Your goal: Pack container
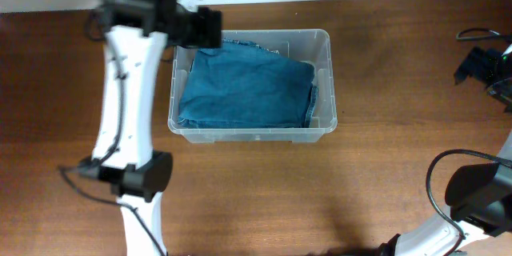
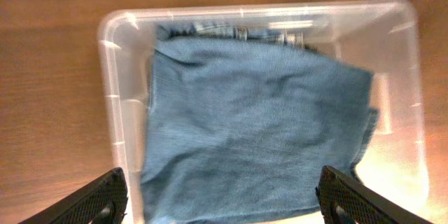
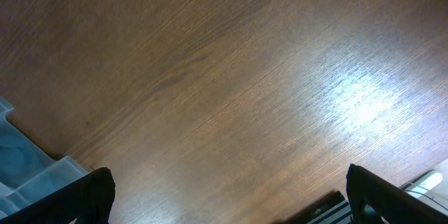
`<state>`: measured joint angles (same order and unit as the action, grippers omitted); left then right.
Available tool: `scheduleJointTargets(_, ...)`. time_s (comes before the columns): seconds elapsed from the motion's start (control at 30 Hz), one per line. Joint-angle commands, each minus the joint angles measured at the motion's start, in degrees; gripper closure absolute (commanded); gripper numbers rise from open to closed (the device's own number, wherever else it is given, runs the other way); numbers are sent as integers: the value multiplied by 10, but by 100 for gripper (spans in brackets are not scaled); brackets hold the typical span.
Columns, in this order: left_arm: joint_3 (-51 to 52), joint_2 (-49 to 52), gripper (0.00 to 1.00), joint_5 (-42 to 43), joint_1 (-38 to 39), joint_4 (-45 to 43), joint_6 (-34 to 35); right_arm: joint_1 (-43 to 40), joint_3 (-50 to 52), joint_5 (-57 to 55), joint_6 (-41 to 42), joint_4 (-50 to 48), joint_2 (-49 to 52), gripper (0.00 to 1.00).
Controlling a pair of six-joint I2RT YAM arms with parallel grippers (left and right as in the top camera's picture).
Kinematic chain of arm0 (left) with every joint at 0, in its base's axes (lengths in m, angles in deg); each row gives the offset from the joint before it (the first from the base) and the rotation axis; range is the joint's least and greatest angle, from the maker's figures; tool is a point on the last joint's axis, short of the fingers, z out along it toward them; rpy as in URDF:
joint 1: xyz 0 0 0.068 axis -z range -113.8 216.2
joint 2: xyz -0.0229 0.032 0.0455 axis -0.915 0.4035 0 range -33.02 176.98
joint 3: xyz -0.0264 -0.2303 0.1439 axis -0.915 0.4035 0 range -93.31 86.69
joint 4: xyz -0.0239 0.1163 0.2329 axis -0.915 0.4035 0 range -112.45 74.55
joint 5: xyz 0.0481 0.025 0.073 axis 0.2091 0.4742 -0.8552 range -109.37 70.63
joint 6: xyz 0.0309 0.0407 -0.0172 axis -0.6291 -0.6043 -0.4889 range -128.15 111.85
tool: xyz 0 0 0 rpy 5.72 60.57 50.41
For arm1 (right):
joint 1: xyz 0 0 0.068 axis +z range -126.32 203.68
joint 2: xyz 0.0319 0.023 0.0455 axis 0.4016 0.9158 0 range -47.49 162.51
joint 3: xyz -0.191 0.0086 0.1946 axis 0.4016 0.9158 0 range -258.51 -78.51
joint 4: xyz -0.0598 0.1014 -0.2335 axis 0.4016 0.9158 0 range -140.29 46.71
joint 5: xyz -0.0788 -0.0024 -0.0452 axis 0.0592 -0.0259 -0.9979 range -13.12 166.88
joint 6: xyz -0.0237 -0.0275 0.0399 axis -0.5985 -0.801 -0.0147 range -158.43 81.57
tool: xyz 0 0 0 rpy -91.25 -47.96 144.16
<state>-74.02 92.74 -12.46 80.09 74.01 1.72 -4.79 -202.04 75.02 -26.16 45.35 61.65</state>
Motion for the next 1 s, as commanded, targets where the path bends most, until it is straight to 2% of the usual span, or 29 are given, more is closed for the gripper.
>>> scheduleJointTargets(0.0, 5, -45, 13, 89, -10, 3, -18, -1, 1, 1, 6, -1, 0, 1)
scheduleJointTargets(0.03, 7, -62, 13, 109, -9, 3, -18, -1, 1, 1, 6, -1, 0, 1)
scheduleJointTargets(0.07, 19, -83, 8, 118, -4, 3, -18, -1, 1, 1, 6, -1, 0, 2)
scheduleJointTargets(0.13, 71, -132, 5, 117, 8, 3, -36, -1, 1, 1, 6, -1, 0, 2)
scheduleJointTargets(0.17, 113, -164, 3, 117, 14, 3, -44, -1, 1, 1, 6, -1, 0, 1)
scheduleJointTargets(0.23, 261, -268, 1, 122, 43, 2, -40, -1, 1, 1, 6, -1, 0, 2)
scheduleJointTargets(0.4, 425, -379, 1, 122, 82, -13, -30, -1, 1, 1, 6, -1, 0, 2)
scheduleJointTargets(0.47, 458, -405, 1, 124, 95, 2, -31, -1, 1, 1, 6, -1, 0, 2)
scheduleJointTargets(0.63, 460, -409, 1, 122, 97, 2, -31, -1, 1, 1, 6, -1, 0, 1)
scheduleJointTargets(0.7, 462, -409, 0, 89, 100, -6, -35, -1, 1, 1, 6, -1, 0, 2)
scheduleJointTargets(0.73, 465, -409, 1, 72, 109, -18, -55, -1, 1, 1, 6, -1, 0, 2)
scheduleJointTargets(0.83, 485, -409, 1, 68, 146, -65, -176, -1, 1, 1, 6, -1, 0, 2)
scheduleJointTargets(0.9, 517, -409, 1, 68, 195, -95, -247, -1, 1, 1, 6, -1, 0, 2)
scheduleJointTargets(0.97, 547, -409, 1, 59, 211, -103, -252, -1, 1, 1, 6, -1, 0, 2)
